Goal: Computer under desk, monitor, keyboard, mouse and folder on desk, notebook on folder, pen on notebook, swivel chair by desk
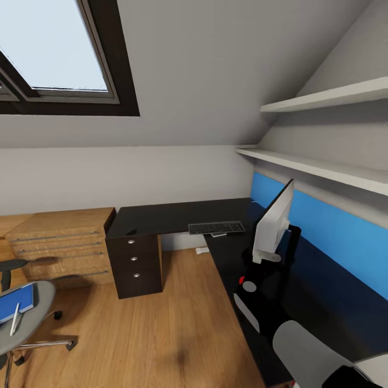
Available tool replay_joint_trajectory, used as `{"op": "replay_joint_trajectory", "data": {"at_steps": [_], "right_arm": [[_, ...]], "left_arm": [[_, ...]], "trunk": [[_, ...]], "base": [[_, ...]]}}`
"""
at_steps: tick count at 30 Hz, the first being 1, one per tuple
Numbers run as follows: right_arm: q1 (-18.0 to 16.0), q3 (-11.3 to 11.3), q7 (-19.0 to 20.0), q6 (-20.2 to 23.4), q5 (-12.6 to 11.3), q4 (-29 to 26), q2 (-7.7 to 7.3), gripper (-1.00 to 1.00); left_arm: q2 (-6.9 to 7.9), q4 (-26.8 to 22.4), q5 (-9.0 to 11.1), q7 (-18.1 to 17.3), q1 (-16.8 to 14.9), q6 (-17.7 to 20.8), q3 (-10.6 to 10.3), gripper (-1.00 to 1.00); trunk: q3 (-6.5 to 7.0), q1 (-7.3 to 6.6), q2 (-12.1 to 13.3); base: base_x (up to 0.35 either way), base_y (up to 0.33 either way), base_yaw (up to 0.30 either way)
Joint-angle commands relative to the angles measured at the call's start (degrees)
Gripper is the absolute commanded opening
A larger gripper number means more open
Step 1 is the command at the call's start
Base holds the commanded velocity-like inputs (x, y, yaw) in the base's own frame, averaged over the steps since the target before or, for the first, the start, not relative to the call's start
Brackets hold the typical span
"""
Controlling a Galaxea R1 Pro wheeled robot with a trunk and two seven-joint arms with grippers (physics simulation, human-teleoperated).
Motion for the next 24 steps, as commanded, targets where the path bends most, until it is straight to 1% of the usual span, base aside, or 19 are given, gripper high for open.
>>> {"op": "replay_joint_trajectory", "data": {"at_steps": [1, 10, 18, 24], "right_arm": [[-0.08, 0.40, -0.30, -0.33, -0.63, 0.01, -0.06, 1.00], [-0.08, 0.47, -0.30, -0.33, -0.63, 0.03, -0.06, 1.00], [-0.02, 0.47, -0.30, -0.33, -0.63, 0.03, 0.06, 1.00], [0.00, 0.47, -0.30, -0.33, -0.63, 0.03, 0.11, 1.00]], "left_arm": [[-0.02, 0.03, 0.10, -0.03, -0.04, -0.17, 0.08, 1.00], [-0.02, 0.03, 0.10, 0.00, -0.04, -0.17, 0.08, 1.00], [-0.02, 0.03, 0.10, 0.01, -0.04, -0.17, 0.08, 1.00], [-0.02, 0.03, 0.10, -0.02, -0.04, -0.17, 0.08, 1.00]], "trunk": [[-0.10, 0.01, -0.08], [-0.07, 0.01, -0.08], [0.20, 0.01, -0.08], [0.25, 0.01, -0.08]], "base": [[-0.035, -0.036, 0.000], [-0.008, -0.008, -0.003], [0.000, 0.000, -0.079], [0.000, 0.000, -0.021]]}}
